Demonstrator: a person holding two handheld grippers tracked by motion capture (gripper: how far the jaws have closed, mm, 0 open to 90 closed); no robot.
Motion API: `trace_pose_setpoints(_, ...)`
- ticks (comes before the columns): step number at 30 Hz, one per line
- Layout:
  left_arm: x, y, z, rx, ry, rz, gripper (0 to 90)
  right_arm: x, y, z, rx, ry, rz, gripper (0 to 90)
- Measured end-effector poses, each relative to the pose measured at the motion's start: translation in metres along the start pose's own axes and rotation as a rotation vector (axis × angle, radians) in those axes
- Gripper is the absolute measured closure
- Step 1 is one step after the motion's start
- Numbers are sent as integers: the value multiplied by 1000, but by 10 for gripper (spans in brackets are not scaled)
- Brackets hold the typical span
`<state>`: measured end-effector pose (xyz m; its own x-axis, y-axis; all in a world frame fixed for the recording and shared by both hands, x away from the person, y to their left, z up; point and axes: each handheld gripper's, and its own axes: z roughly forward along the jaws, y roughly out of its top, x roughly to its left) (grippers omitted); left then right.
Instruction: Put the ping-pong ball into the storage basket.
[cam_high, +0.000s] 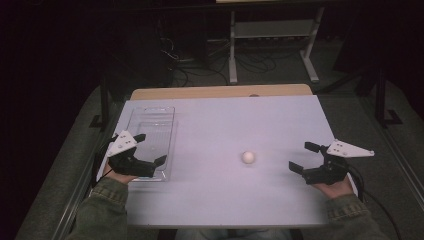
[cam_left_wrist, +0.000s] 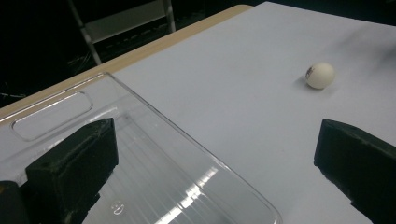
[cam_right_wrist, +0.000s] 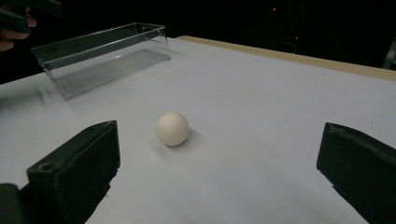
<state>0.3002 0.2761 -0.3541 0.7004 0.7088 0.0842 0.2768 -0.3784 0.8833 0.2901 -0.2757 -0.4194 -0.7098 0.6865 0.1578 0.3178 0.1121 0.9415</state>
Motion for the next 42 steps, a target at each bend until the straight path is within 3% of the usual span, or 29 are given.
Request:
trace_pose_setpoints(22, -11, 40, 21, 67, -66, 110, 0, 1, 0, 1, 7, 8, -2, 0)
trace_pose_setpoints(28, -14, 50, 28, 104, -81, 161, 0, 0, 0, 1, 8, 10, 1, 0)
trace_pose_setpoints(39, -27, 67, 38, 113, -108, 220, 0, 0, 0, 2, 13, 14, -4, 0)
trace_pose_setpoints(42, -28, 70, 39, 112, -117, 219, 0, 1, 0, 2, 15, 16, -5, 0)
